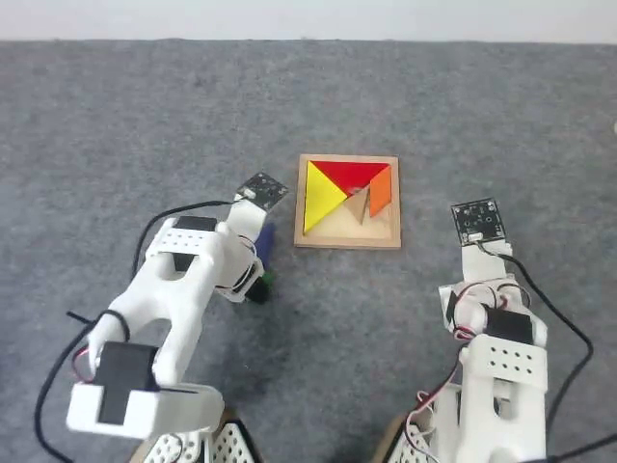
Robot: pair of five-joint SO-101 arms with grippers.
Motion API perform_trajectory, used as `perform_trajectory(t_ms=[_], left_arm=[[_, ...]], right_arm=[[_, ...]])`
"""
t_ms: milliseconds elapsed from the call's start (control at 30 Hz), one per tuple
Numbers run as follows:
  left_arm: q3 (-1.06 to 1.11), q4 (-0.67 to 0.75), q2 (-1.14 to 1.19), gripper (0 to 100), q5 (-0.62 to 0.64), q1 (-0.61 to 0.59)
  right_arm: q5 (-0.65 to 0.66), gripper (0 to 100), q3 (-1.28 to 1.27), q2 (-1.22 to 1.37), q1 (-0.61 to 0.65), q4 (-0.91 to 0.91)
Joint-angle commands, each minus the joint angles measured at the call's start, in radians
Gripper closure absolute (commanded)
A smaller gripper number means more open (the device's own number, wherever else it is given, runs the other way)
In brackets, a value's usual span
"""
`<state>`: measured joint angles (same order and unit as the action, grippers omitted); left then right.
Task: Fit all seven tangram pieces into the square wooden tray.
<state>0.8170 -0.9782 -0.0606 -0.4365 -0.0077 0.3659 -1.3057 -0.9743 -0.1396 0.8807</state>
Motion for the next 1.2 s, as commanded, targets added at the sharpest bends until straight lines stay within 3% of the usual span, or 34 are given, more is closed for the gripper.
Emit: perform_trajectory(t_ms=[0,167,467,800,1167], left_arm=[[-0.041,0.021,-0.003,90,-0.003,-0.006],[-0.090,0.009,-0.003,94,-0.003,-0.005],[-0.277,-0.150,-0.003,95,0.018,0.057],[-0.555,-0.313,0.015,95,0.104,0.245],[-0.837,-0.244,0.241,95,0.250,0.331]], right_arm=[[0.002,99.1,0.005,-0.024,-0.013,-0.022],[0.002,99.1,0.005,-0.024,-0.013,-0.022],[0.002,99.1,0.005,-0.024,-0.013,-0.022],[0.000,99.1,0.003,-0.024,0.001,-0.022],[0.000,99.1,0.002,-0.027,0.021,-0.022]])
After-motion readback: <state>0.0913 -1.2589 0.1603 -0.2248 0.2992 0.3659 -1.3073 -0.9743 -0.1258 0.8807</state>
